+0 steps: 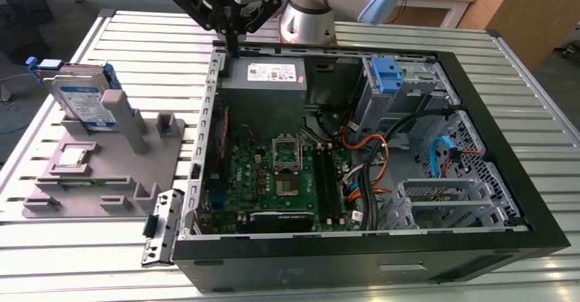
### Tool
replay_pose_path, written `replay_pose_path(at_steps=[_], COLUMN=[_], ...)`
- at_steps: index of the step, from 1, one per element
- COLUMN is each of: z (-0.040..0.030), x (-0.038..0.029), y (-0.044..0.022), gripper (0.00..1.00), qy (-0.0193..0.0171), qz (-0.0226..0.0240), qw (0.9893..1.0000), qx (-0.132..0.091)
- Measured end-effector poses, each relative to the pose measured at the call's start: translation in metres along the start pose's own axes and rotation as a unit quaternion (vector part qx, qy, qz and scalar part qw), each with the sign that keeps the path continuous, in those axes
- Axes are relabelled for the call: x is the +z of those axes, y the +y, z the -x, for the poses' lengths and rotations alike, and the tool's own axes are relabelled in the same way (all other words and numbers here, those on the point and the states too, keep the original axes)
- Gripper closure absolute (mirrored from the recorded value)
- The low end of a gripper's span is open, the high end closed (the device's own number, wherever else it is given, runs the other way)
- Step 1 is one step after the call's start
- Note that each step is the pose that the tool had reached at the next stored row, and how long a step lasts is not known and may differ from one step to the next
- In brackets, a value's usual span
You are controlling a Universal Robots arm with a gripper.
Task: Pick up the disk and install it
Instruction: 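Reach for the disk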
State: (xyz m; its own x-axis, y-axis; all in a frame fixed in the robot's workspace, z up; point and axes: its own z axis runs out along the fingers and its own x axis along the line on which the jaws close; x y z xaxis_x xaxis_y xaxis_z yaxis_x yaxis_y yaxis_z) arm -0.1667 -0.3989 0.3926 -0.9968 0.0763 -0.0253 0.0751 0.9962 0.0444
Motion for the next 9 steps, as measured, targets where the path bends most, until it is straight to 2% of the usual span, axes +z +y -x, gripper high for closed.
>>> replay_pose_path(at_steps=[9], z=[-0.0074], x=[-0.0001], y=[-0.0006], gripper=[0.89], qy=[0.0], qz=[0.0], qw=[1.0], qx=[0.0])
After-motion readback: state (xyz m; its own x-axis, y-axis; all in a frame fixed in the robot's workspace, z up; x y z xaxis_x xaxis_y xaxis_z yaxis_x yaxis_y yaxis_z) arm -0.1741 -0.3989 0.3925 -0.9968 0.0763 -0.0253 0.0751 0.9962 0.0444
